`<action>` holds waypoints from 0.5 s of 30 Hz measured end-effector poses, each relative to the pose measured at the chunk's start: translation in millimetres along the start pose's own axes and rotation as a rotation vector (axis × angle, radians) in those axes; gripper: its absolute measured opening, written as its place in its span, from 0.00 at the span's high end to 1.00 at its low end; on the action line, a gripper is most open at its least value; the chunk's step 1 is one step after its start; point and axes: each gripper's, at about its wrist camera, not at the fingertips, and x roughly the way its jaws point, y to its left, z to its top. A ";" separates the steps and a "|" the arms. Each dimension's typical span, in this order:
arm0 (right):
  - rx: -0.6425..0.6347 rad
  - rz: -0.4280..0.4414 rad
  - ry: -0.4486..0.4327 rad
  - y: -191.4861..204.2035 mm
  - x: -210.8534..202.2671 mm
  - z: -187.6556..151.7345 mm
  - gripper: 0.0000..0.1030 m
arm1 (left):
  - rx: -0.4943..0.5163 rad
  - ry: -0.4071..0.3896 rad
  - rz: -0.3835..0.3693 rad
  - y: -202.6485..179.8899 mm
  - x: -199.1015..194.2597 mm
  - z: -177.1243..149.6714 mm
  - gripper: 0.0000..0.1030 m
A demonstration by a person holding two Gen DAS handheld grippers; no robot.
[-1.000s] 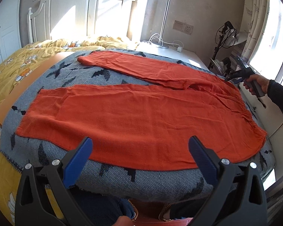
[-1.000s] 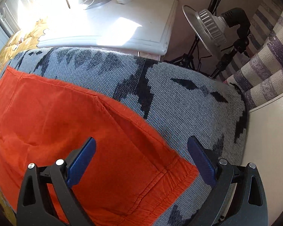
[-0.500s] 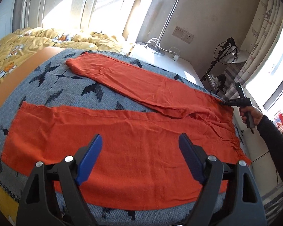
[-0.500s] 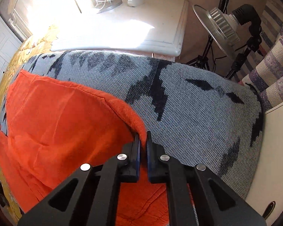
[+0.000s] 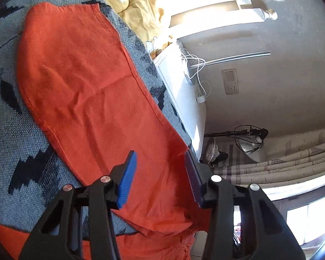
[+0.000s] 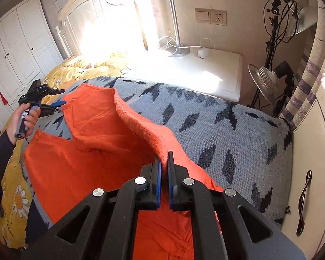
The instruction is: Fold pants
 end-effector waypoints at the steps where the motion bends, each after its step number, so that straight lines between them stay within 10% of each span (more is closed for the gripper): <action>1: -0.006 0.006 -0.004 5.4 -5.7 -3.4 0.94 | -0.025 0.005 0.009 2.7 11.2 9.1 0.57; 15: -0.068 0.035 -0.049 44.2 -55.5 -26.8 0.94 | -0.121 0.037 0.088 14.3 75.5 43.3 0.59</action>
